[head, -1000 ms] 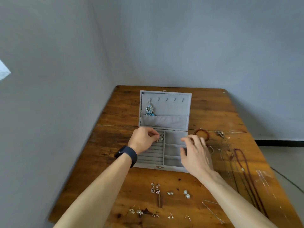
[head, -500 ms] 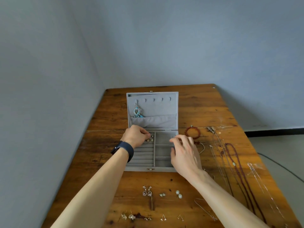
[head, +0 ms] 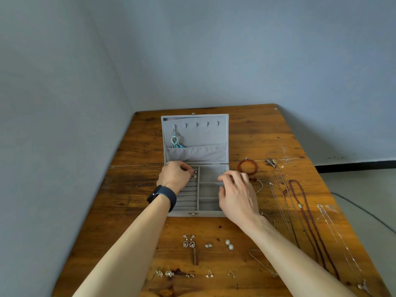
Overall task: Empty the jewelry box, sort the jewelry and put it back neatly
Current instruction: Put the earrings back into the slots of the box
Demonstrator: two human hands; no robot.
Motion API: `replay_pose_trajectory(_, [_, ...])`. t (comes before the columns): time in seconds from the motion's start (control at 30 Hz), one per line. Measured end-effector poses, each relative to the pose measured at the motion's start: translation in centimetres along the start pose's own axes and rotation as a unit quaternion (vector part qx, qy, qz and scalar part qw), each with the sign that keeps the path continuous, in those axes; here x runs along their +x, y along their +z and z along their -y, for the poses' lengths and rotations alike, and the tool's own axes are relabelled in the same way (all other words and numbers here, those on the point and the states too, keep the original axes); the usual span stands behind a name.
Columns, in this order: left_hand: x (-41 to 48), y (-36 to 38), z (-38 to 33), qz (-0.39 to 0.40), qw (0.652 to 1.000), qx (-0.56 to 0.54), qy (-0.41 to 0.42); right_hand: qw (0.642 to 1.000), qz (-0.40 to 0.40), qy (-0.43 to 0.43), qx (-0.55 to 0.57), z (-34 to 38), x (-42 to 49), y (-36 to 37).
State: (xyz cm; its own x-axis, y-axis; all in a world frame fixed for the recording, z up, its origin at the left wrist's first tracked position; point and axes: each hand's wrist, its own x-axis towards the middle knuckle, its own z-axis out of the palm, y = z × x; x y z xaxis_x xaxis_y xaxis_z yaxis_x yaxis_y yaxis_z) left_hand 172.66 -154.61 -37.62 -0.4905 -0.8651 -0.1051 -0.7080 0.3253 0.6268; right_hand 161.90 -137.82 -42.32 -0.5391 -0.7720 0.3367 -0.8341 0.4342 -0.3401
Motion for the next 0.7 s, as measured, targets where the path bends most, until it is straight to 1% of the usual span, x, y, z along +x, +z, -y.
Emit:
replay_pose_trajectory(0.13, [-0.8, -0.1, 0.0, -0.021, 0.999, 0.014, 0.019, 1.000, -0.002, -0.006, -0.004, 0.0, 0.0, 0.0])
replay_pose_trajectory(0.2, [-1.3, -0.1, -0.1, -0.037, 0.998, 0.040, 0.037, 1.000, 0.000, -0.009, -0.015, 0.0, 0.0, -0.1])
replay_pose_trajectory(0.43, [-2.7, -0.3, 0.8, -0.044, 0.983, 0.136, 0.112, 1.000, 0.000, -0.018, -0.020, -0.1, 0.0, -0.2])
replay_pose_trajectory(0.5, [-2.8, -0.4, 1.0, -0.051, 0.980, 0.144, 0.128, 1.000, 0.003, -0.017, -0.021, 0.0, 0.0, -0.2])
replay_pose_trajectory(0.7, [-2.5, -1.0, 0.9, -0.060, 0.982, 0.131, 0.120, 1.000, 0.015, -0.015, -0.022, 0.0, 0.0, -0.3])
